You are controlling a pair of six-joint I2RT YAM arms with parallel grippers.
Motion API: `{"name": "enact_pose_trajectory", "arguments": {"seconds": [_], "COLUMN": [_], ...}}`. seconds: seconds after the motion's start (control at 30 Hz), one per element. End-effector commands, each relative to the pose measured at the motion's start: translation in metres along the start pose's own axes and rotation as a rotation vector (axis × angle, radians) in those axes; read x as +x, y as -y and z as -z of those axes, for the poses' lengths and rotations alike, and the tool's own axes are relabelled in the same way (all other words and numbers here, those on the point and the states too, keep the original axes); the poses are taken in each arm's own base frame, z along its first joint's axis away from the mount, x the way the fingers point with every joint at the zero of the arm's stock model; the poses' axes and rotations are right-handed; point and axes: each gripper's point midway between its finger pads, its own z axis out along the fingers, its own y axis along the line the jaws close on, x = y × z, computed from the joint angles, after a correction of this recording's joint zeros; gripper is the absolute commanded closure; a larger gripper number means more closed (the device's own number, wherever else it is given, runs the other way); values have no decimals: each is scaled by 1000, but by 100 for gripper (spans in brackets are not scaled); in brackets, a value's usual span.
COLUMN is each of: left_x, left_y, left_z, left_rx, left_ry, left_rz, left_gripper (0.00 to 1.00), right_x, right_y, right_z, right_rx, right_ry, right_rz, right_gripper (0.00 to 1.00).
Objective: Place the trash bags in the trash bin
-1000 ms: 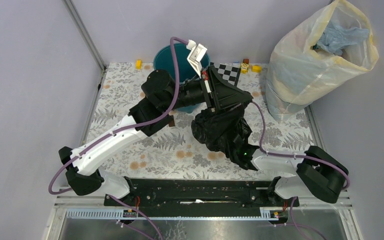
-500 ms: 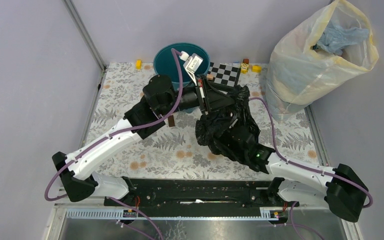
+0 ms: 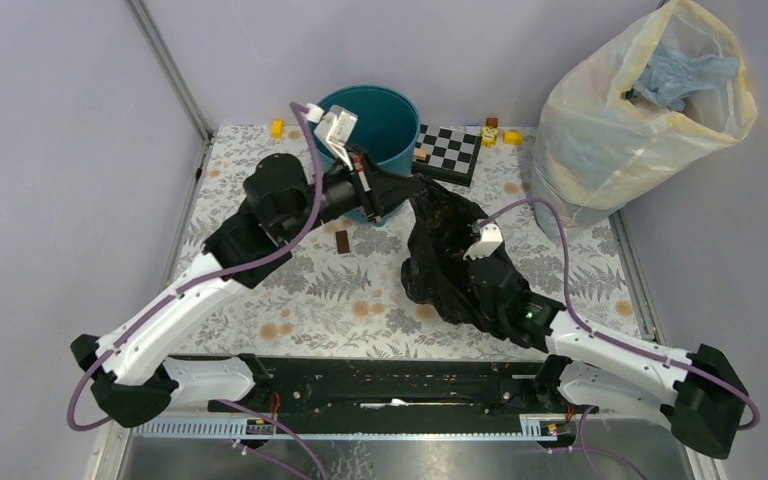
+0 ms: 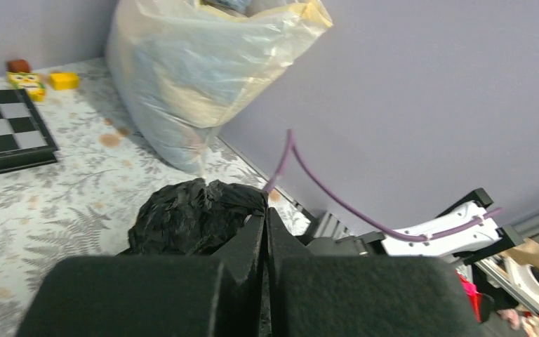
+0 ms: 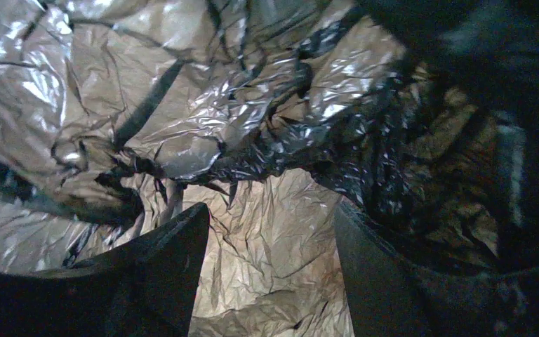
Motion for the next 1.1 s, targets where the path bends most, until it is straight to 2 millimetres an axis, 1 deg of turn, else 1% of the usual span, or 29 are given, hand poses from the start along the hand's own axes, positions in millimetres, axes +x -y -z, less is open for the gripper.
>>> {"name": "enact_pose_trajectory", "arguments": {"seconds": [0.0, 0.03, 0.13, 0.3, 0.33, 0.4, 0.43, 0.5, 0.7, 0.8, 0.93, 1.07], "left_x": [-6, -4, -2, -5, -4, -2, -1, 0, 7, 13, 29, 42], "left_y": [-22, -26, -34, -36, -37, -39, -41, -44, -43, -40, -42, -46], "left_z": [19, 20, 24, 31, 31, 33, 34, 36, 45, 50, 57, 71], "left_rx": [-118, -130, -170, -186, -189, -199, -208, -219, -203, -180, -166, -167], "left_ry": [42, 37, 31, 40, 38, 30, 29, 30, 24, 11, -27, -50], "left_rz": [-73, -77, -84, -100, -102, -104, -107, -109, -121, -132, -146, -162], "left_gripper": [100, 100, 100, 100, 100, 100, 100, 100, 100, 100, 100, 100], "right_x": [-48, -55, -76, -93, -91, -90, -90, -88, -88, -92, -104, -109], "right_y": [-19, -24, -37, -42, -37, -35, -37, -39, -34, -23, 0, 33], "right_z": [17, 20, 31, 44, 46, 50, 52, 55, 66, 76, 92, 101], "right_rx": [-27, -40, -66, -71, -52, -46, -55, -55, -11, 36, 141, 302], "right_ry": [132, 143, 160, 181, 170, 153, 138, 100, 15, 14, 52, 96], "right_rz": [-104, -108, -96, -72, -54, -15, 11, 56, 163, 204, 233, 216], "right_gripper": [25, 23, 22, 21, 21, 19, 14, 9, 6, 5, 4, 2]}}
